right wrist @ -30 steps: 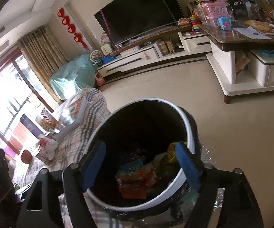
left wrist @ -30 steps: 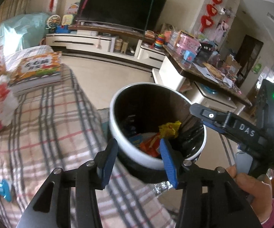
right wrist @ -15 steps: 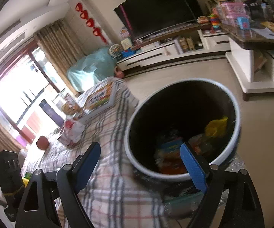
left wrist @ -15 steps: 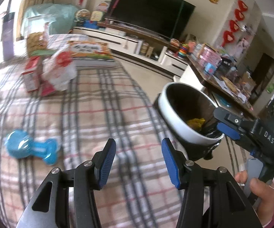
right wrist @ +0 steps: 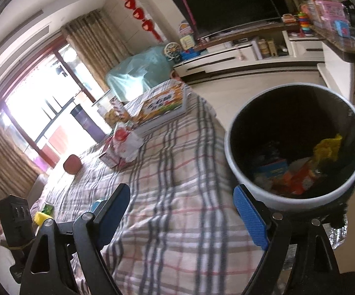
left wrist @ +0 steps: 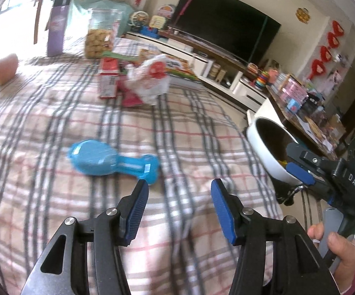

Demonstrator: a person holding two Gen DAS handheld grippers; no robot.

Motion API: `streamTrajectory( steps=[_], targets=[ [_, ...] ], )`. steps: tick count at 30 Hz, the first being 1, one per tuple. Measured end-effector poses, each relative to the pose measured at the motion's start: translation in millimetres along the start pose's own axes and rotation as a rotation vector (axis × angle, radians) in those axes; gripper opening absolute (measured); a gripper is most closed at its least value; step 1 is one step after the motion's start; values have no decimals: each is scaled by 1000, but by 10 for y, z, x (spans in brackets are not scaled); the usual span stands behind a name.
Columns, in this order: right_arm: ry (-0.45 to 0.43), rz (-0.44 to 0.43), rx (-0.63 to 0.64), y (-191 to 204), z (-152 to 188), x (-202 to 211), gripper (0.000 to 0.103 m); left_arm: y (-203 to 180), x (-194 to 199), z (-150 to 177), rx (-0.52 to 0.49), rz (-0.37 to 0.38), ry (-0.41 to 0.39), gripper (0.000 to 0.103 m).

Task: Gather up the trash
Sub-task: 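Move both open tools back toward the blue toy and white bag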

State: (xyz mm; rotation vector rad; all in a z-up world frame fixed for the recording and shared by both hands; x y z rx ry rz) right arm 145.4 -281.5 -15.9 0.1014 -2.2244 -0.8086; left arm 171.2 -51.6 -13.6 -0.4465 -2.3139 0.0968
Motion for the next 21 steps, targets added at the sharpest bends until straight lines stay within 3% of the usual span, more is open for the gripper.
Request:
streamTrajectory(
  steps=[8, 15, 21],
  targets=[
    [35, -25, 35, 193, 64, -163, 88, 200, 24, 31, 93, -10, 21, 53],
    [42, -29, 31, 253, 3, -293, 88, 389, -309, -149, 137, -21, 58, 53],
    [62, -41, 41, 348, -30, -520, 88, 419, -560, -346, 71, -95, 70, 49]
  ],
)
Point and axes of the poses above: each gripper's, at about its wrist camera, not at the fingertips, and x roughly against the way its jaws point, y to its left, z to its underside, the point moved 1 cm from there along -x, roughly the way its jaws point, and after that the axes turned 13 degrees about -x, right-handed, at the moved point
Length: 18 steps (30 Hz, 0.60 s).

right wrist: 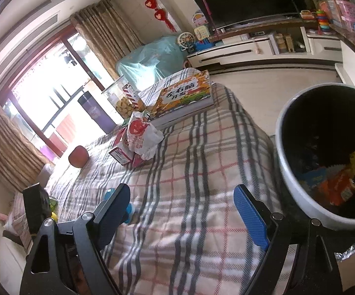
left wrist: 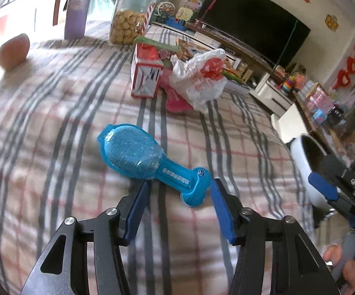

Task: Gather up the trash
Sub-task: 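Move both open tools back toward the blue toy and white bag, then grasp the blue toy with the left tool while the right tool grasps the white-and-red plastic bag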

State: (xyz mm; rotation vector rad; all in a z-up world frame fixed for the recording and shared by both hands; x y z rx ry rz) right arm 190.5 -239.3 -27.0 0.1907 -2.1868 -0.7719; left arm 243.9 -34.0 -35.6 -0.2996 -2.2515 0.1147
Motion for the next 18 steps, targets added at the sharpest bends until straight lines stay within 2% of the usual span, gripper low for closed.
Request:
streamTrajectory(
  steps=[2, 3, 6, 12, 18],
  targets=[
    [13, -3, 10, 39, -12, -120, 88, 28, -48, -61, -26, -20, 4, 31],
    [24, -5, 12, 59, -21, -202, 88, 61, -81, -79, -36, -21, 9, 18],
    [53, -12, 14, 103, -57, -424, 88, 184, -86, -103, -59, -21, 4, 2],
    [91, -33, 60, 301, -144, -850, 87, 476, -23, -71, -76, -12, 19, 1],
    [108, -53, 64, 475, -310, -1250, 87, 680, -33, -58, 13, 46, 27, 5]
  ],
)
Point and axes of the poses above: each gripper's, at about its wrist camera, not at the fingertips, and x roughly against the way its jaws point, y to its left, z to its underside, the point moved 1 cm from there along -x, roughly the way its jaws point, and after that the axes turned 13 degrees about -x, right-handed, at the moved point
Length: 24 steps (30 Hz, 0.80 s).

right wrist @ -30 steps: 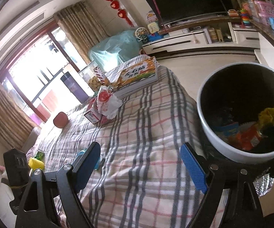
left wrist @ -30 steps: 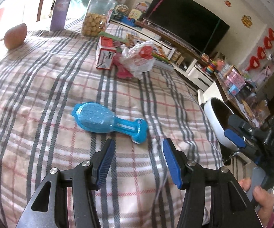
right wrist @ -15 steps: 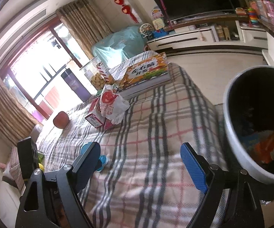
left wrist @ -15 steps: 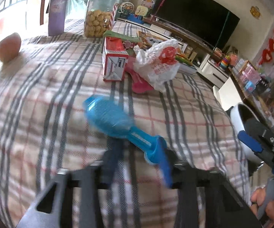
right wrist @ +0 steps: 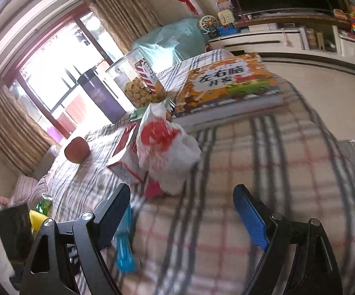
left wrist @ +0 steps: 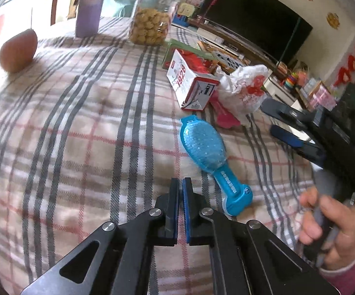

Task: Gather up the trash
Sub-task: 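Grasp the blue toy with the left tool while the right tool grasps the white-and-red plastic bag, then carry the blue toy and white-and-red bag over the trash bin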

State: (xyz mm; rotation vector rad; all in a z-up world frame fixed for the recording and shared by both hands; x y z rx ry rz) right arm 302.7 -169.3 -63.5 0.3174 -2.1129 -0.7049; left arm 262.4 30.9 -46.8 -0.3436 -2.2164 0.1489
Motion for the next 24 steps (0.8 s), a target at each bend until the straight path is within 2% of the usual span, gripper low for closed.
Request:
streamTrajectory(
  steps=[2, 3, 5, 6, 7, 9, 13, 17, 19, 24],
  targets=[
    [0, -4, -5, 20, -55, -83, 85, 2, 8, -8, 17, 6, -7, 14],
    [3, -9, -10, 28, -85, -128, 80, -17, -3, -23, 21, 9, -14, 20],
    [14, -18, -16, 39, -120, -200, 66, -73, -3, -50, 17, -3, -21, 29],
    [21, -21, -16, 42, -130, -222, 51, -99, -9, -56, 14, -5, -23, 36],
    [26, -26, -15, 40, -131, -234, 49, -133, -22, -69, 11, -9, -24, 45],
    [17, -45, -12, 34, -122, -201, 48, -205, -44, -88, 6, -19, -27, 52],
    [-15, -92, -24, -51, -86, 29, 46, -329, -145, -144, -19, -74, -26, 52],
    [-51, -87, -47, -233, -24, 375, 46, -468, -235, -175, -69, -160, -24, 50],
    [-65, -80, -56, -313, 12, 522, 46, -525, -301, -183, -103, -212, -19, 38],
    [-89, -71, -80, -476, 140, 833, 46, -548, -248, -159, -97, -210, -28, 31]
  ],
)
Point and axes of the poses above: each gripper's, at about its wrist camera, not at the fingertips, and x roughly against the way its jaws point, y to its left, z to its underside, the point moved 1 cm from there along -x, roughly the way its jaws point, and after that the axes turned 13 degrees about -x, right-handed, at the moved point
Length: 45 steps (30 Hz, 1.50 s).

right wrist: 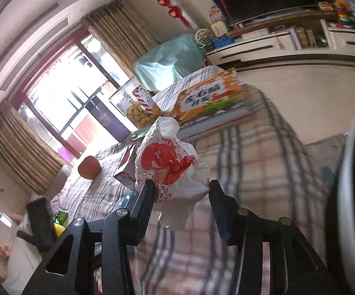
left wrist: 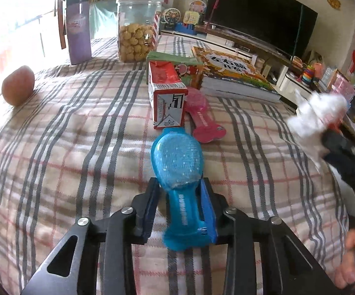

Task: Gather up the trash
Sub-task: 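Carry the blue toy and white-and-red bag over the trash bin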

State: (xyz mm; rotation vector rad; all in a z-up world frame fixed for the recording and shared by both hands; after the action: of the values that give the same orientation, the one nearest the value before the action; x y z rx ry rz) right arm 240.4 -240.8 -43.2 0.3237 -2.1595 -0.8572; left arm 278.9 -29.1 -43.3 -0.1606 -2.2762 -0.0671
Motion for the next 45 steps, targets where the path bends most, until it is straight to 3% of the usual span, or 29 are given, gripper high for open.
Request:
streamTrajectory(
  steps=[10, 19, 45],
  targets=[
    [-27, 4, -10, -71, 297, 475, 46, -192, 598, 384, 0, 70, -48, 30],
    [-59, 42, -25, -156, 444, 784, 46, -428, 870, 444, -29, 172, -83, 30],
    [-112, 144, 31, -271, 613, 1064, 46, -814, 731, 359, -87, 246, -73, 29]
  ],
)
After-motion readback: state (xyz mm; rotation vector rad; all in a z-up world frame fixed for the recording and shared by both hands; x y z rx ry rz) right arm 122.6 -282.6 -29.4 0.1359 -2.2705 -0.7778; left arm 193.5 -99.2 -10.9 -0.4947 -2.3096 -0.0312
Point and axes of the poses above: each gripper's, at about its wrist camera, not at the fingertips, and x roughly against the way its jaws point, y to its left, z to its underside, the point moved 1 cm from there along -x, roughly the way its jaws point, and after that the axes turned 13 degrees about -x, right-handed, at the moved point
